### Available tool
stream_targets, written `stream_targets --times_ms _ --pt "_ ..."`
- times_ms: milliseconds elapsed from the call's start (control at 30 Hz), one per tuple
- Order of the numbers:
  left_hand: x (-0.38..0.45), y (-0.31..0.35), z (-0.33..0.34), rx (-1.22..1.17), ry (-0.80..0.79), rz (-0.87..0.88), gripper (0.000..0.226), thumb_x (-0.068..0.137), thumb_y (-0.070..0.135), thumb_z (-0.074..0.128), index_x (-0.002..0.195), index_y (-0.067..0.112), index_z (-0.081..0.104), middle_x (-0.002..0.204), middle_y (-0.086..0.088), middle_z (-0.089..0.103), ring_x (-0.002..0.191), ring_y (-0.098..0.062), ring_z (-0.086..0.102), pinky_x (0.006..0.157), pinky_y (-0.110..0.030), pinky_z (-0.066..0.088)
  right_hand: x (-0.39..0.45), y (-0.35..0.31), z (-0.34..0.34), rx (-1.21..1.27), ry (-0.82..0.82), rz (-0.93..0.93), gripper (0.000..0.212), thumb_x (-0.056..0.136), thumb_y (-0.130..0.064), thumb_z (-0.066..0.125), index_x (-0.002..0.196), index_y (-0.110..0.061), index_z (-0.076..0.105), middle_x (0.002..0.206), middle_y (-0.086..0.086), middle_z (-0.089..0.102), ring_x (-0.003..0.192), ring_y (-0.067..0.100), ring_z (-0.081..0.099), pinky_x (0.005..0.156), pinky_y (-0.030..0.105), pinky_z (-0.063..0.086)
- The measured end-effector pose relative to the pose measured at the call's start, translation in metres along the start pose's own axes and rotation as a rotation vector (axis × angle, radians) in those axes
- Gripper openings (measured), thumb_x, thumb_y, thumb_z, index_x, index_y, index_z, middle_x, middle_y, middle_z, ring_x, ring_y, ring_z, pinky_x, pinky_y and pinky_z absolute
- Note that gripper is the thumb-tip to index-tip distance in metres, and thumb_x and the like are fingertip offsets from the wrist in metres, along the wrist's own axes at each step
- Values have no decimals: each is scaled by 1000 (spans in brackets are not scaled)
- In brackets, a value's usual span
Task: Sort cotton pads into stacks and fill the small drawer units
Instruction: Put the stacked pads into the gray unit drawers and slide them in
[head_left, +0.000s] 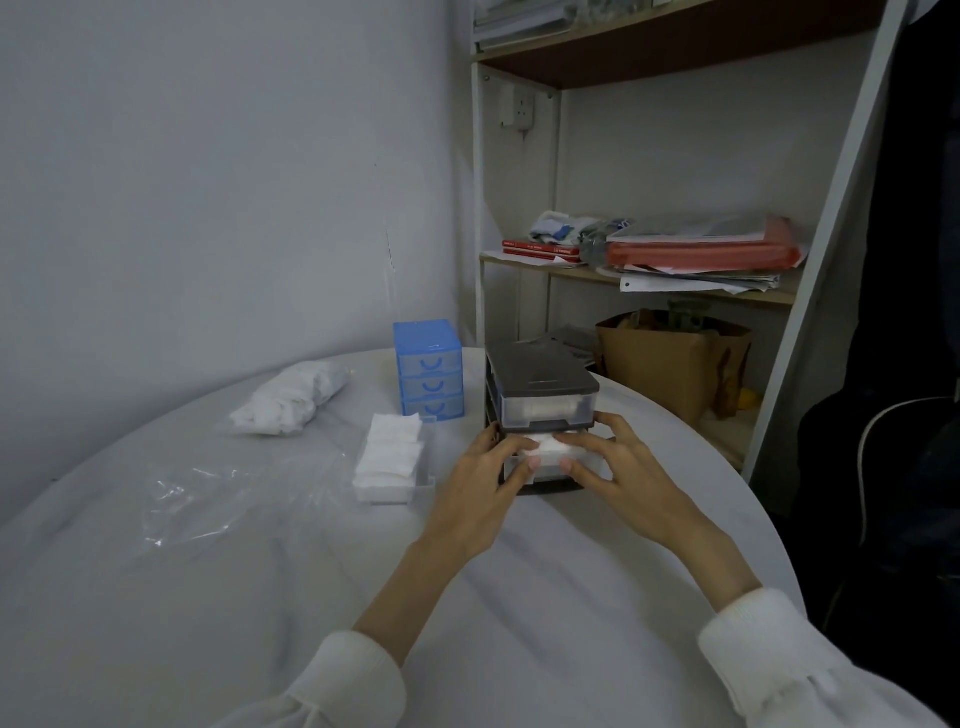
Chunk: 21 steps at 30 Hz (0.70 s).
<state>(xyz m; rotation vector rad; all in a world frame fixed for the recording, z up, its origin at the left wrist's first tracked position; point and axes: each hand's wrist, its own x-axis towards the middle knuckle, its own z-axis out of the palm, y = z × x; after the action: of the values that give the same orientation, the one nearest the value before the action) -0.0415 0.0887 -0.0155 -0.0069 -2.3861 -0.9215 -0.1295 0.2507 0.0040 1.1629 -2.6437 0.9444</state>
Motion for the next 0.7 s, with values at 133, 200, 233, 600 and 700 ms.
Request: stream_targets --times_ms 133,200,233,600,700 --pt "0 0 1 -5 12 -2 26 96 28 48 121 21 56 130 -2 50 114 -16 51 95 -28 46 1 0 4 -20 80 -23 33 91 -37 55 122 -27 55 143 1 34 114 17 50 86 15 39" --pt "0 3 -1 -48 28 -49 21 95 29 52 114 21 50 121 0 53 109 -15 53 86 -22 48 0 1 4 21 109 -52 22 89 -35 59 110 -30 54 136 0 41 109 14 50 77 3 36" --pt "0 5 -2 -88 45 -80 22 94 30 54 112 22 45 117 3 53 105 -12 53 81 -17 47 0 2 4 44 117 -63 19 88 -33 61 105 -31 51 132 -1 44 108 14 50 73 2 36" --pt "4 10 0 -159 208 -182 46 87 21 65 110 30 26 117 -2 57 103 -18 59 87 -32 51 6 -4 8 101 331 -7 48 75 -29 77 101 -21 36 102 -2 52 86 14 53 77 26 49" --pt "5 9 1 -111 251 -186 47 87 19 65 111 30 27 115 -3 59 102 -19 60 86 -33 50 9 -6 11 99 359 22 49 75 -28 77 100 -20 36 99 -3 50 88 17 53 83 34 49"
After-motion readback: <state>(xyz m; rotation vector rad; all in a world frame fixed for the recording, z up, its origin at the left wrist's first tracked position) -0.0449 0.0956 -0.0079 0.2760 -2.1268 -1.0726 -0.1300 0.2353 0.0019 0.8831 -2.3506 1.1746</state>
